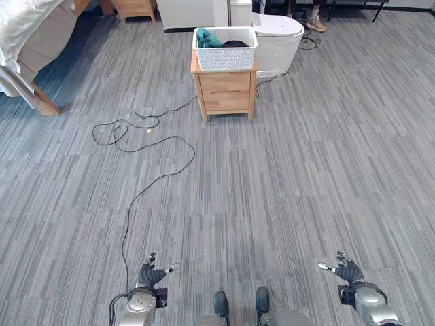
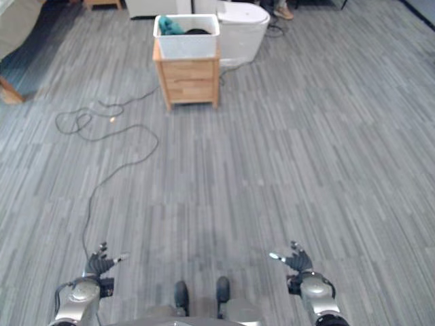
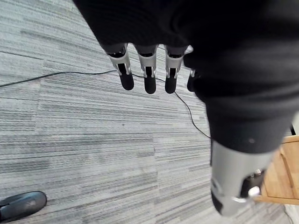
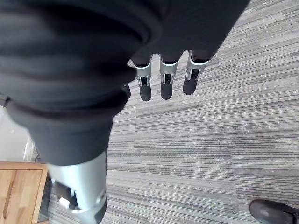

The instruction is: Grab the laundry basket,head to the washer,open it,put in the laundry and shut it.

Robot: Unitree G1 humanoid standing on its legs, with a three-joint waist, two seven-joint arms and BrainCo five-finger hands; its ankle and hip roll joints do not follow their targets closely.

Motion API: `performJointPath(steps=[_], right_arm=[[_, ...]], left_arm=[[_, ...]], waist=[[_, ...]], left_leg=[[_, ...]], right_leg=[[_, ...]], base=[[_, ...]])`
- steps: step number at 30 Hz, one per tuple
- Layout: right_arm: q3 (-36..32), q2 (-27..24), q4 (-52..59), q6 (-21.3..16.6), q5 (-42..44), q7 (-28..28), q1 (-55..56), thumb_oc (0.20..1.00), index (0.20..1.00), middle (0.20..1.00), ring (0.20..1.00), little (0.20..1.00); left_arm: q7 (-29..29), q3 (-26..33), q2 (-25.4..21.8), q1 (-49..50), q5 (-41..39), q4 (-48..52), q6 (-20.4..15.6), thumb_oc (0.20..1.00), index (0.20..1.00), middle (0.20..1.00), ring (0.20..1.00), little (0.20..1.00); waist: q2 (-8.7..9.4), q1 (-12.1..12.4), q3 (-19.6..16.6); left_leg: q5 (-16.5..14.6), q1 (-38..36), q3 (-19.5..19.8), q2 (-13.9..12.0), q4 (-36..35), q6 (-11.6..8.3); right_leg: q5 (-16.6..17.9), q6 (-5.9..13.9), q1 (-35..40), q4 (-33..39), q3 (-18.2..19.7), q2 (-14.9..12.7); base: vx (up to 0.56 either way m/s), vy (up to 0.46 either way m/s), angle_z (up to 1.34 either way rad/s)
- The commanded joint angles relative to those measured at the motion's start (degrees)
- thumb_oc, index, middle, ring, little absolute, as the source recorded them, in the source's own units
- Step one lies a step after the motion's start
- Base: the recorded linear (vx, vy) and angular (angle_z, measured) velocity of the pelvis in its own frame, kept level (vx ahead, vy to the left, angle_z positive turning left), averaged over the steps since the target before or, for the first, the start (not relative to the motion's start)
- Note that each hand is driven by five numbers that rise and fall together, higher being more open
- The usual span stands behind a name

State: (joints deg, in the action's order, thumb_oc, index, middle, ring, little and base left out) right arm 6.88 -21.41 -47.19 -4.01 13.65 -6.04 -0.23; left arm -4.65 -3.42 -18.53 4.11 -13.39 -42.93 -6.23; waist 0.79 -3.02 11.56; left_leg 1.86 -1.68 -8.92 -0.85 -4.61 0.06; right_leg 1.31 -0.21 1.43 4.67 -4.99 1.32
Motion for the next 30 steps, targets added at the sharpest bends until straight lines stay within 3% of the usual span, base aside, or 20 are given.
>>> performJointPath(steps=[1,12,20,25,26,30], right_arm=[[-0.1,-0.81,1.56,-1.63,0.7,-0.02,-1.01,1.0,1.0,1.0,1.0,1.0],[0.2,0.17,-0.98,-0.87,1.09,0.09,-1.58,1.0,1.0,1.0,1.0,1.0],[0.27,1.34,-1.07,-0.45,2.19,-0.53,-2.34,1.0,1.0,1.0,1.0,1.0],[1.2,1.69,1.26,-0.49,2.06,-0.69,-3.38,1.0,1.0,1.0,1.0,1.0],[2.32,1.88,2.17,-0.72,1.71,-0.79,-4.39,1.0,1.0,1.0,1.0,1.0],[2.92,1.03,3.6,-0.95,1.43,-1.02,-4.9,1.0,1.0,1.0,1.0,1.0]], left_arm=[[0.54,1.25,-1.24,0.49,-3.66,0.39,-2.12,1.0,1.0,1.0,1.0,1.0],[0.19,0.68,-0.75,0.02,-1.73,-3.1,-0.97,1.0,1.0,1.0,1.0,1.0],[-1.35,1.36,-0.96,-0.77,-1.75,-4.69,-0.83,1.0,1.0,1.0,1.0,1.0],[-1.56,0.57,-1.6,-0.83,-1.82,-1.62,-0.91,1.0,1.0,1.0,1.0,1.0],[-1.97,0.2,-1.75,-1.46,-1.75,-1.4,-1.02,1.0,1.0,1.0,1.0,1.0],[-2.04,-0.23,-1.77,-2.02,-1.89,-1.93,-1.07,1.0,1.0,1.0,1.0,1.0]], waist=[[1.97,-0.15,-1.95],[2.02,0.13,-2.64],[2.81,0.41,-1.34],[2.78,0.82,0.78],[2.53,0.72,2.01],[2.29,0.05,2.7]], left_leg=[[-5.88,-1.19,0.48,0.29,2.74,-1.21],[-6.44,-2.48,0.42,0.57,2.55,-0.76],[-7.78,0.83,0.05,1.26,6.07,0.33],[-10.04,2.25,0.94,2.44,8.61,2.87],[-11.3,0.71,1.02,2.66,8.98,3.17],[-12.84,-1.85,1.73,3.12,8.24,3.24]], right_leg=[[-2.41,6.53,0.3,-0.31,0.18,-4.35],[-2.75,6.76,1.43,-0.31,0.0,-4.6],[-2.42,7.6,-1.08,-2.35,0.63,-5.78],[-3.22,9.41,-7.64,-15.79,2.13,-7.1],[-1.38,9.55,-12.34,-20.83,0.99,-7.05],[-0.07,9.06,-15.83,-17.95,-0.94,-7.08]], base=[[0.0,0.0,0.0],[0.01,0.027,-0.03],[0.0,0.068,-0.08],[0.06,0.204,-0.21],[0.15,0.147,-0.49],[0.19,0.046,0.02]])
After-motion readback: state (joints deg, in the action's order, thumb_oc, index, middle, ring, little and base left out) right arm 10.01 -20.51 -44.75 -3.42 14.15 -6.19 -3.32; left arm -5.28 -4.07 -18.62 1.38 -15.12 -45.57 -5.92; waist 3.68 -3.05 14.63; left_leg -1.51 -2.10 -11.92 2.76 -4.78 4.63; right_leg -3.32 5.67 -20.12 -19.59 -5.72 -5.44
